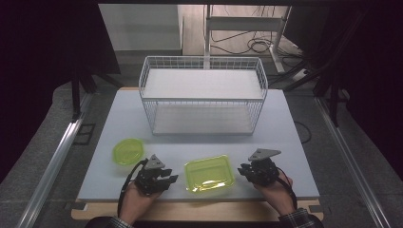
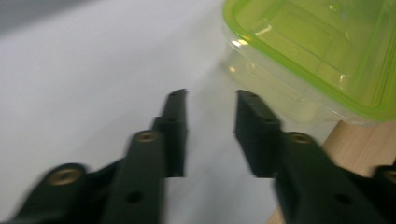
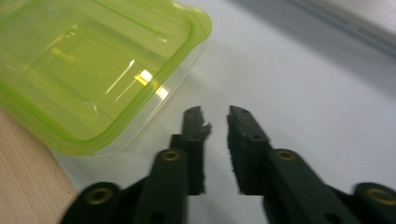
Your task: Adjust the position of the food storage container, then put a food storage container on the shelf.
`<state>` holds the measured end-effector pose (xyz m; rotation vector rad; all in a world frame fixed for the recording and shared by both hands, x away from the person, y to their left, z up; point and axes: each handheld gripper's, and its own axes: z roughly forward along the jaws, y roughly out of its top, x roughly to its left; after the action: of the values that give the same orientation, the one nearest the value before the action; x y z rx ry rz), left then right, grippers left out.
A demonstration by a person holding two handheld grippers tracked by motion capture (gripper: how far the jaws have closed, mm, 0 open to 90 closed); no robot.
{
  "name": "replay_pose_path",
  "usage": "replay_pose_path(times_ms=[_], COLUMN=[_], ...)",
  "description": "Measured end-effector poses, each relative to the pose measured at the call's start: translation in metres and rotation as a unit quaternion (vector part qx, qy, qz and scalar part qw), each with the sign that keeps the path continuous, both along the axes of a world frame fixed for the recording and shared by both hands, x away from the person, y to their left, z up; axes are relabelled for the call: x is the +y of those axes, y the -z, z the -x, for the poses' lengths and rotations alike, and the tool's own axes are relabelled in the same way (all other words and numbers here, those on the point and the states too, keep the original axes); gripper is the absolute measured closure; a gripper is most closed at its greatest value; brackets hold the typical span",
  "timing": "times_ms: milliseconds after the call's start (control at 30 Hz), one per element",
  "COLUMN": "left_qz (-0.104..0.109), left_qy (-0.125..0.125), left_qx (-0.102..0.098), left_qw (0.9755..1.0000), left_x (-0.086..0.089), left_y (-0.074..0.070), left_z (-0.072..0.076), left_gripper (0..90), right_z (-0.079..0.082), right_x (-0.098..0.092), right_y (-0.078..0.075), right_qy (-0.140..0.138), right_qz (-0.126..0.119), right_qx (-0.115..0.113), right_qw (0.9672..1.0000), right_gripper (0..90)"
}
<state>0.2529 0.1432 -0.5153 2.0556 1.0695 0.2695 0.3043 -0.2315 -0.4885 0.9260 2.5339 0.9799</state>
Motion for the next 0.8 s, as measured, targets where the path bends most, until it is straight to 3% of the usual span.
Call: replay_pose_path(times_ms=[67, 133, 300, 433, 533, 800], left_qz=[0.008, 0.005, -0.039, -0.026, -0.031, -0.033], left_qy=[-0.01, -0.013, -0.021, -0.021, -0.024, -0.024], left_qx=[-0.011, -0.021, -0.036, -0.04, -0.046, -0.059], left_qw=[0.9999, 0.9997, 0.9984, 0.9986, 0.9982, 0.9975], left_x=[0.004, 0.007, 0.006, 0.007, 0.008, 0.008], left_y=[-0.001, 0.001, 0.005, 0.006, 0.007, 0.008], left_z=[0.005, 0.01, 0.019, 0.021, 0.019, 0.02], left_gripper=[40.8, 32.9, 10.6, 8.4, 6.9, 6.2], right_z=[0.004, 0.007, 0.012, 0.015, 0.014, 0.012], right_x=[-0.003, -0.007, -0.017, -0.02, -0.022, -0.021], right_y=[-0.001, -0.001, 0.003, 0.006, 0.009, 0.011], right_qy=[-0.005, -0.001, 0.01, 0.008, 0.011, 0.012], right_qz=[-0.005, -0.01, -0.032, -0.039, -0.052, -0.052], right_qx=[-0.01, -0.015, -0.018, -0.02, -0.007, -0.006], right_qw=[0.9999, 0.9998, 0.9993, 0.999, 0.9986, 0.9985], right_gripper=[61.4, 55.2, 33.8, 23.7, 19.9, 17.3])
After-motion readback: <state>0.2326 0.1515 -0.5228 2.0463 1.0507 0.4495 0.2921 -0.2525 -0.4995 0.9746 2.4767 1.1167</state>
